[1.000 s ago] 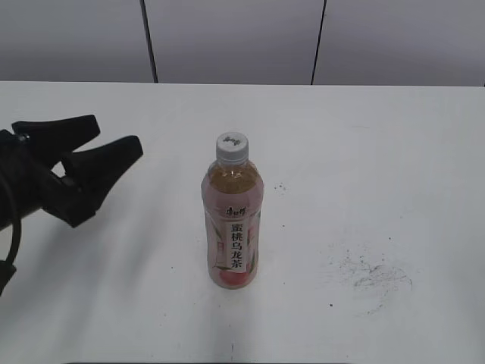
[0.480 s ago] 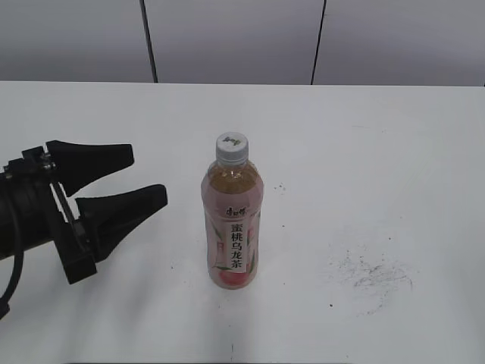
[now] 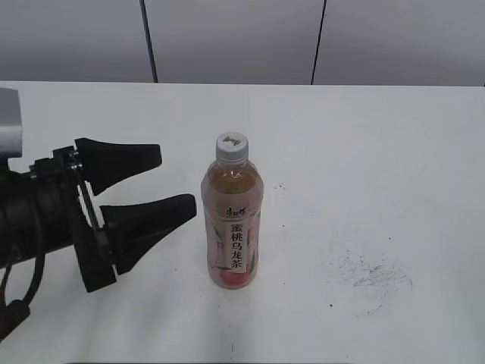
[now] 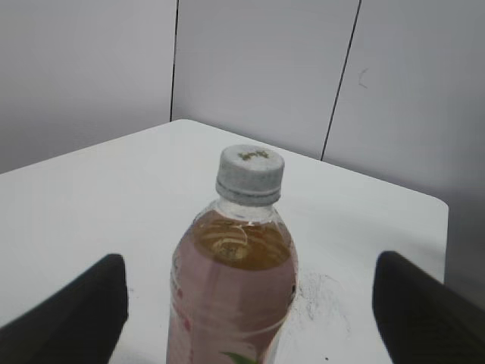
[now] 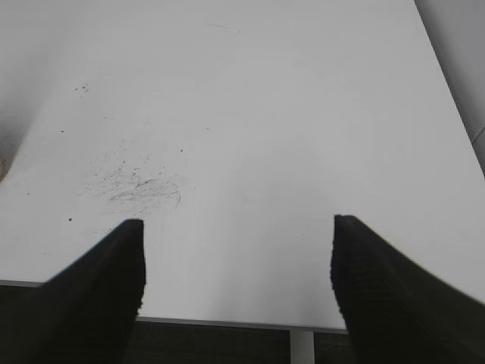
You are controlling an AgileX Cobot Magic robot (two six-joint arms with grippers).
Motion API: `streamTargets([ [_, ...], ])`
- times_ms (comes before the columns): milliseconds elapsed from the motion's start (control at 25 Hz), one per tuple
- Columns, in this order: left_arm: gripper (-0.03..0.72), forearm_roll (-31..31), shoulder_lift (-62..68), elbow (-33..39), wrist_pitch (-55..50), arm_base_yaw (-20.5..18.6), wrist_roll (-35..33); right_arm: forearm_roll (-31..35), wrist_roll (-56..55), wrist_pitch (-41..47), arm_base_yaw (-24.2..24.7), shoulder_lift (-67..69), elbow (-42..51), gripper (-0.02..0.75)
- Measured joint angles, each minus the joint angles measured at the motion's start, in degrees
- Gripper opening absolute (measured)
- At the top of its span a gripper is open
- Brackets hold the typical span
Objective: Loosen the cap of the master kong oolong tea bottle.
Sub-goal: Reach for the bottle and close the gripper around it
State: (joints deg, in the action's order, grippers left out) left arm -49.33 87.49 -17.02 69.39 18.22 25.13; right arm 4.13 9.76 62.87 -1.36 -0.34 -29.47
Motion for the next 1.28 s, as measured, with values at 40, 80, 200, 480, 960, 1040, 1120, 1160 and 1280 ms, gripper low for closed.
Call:
streamTargets([
  [40, 0.588, 0.5, 0.47, -0.06, -0.04, 0.47, 0.0, 0.0, 0.0, 0.0, 0.0, 0.0, 0.0, 0.574],
  [80, 0.588, 0.57, 1.18, -0.27, -0.09, 0.86, 0.03, 0.0, 0.0, 0.0, 0.0, 0.0, 0.0, 0.574],
  [200, 0.588, 0.74, 3.55, -1.96, -0.09, 2.76, 0.07, 0.0, 0.0, 0.0, 0.0, 0.0, 0.0, 0.574],
  [480, 0.589, 0.75, 9.07, -8.39, -0.09, 6.48, 0.07, 0.0, 0.0, 0.0, 0.0, 0.0, 0.0, 0.574],
  [960, 0.589, -0.26, 18.38, -14.87, -0.09, 6.84, 0.07, 0.0, 0.0, 0.0, 0.0, 0.0, 0.0, 0.574],
  [1040, 0.589, -0.52, 19.23, -15.5, -0.09, 6.84, 0.07, 0.0, 0.0, 0.0, 0.0, 0.0, 0.0, 0.574],
  [1120, 0.589, -0.75, 19.89, -16.1, -0.14, 6.84, 0.07, 0.0, 0.0, 0.0, 0.0, 0.0, 0.0, 0.574],
  [1160, 0.589, -0.83, 20.11, -16.47, -0.14, 6.84, 0.07, 0.0, 0.0, 0.0, 0.0, 0.0, 0.0, 0.574],
  [1280, 0.587, -0.73, 20.17, -17.17, -0.1, 7.06, 0.07, 0.0, 0.0, 0.0, 0.0, 0.0, 0.0, 0.574],
])
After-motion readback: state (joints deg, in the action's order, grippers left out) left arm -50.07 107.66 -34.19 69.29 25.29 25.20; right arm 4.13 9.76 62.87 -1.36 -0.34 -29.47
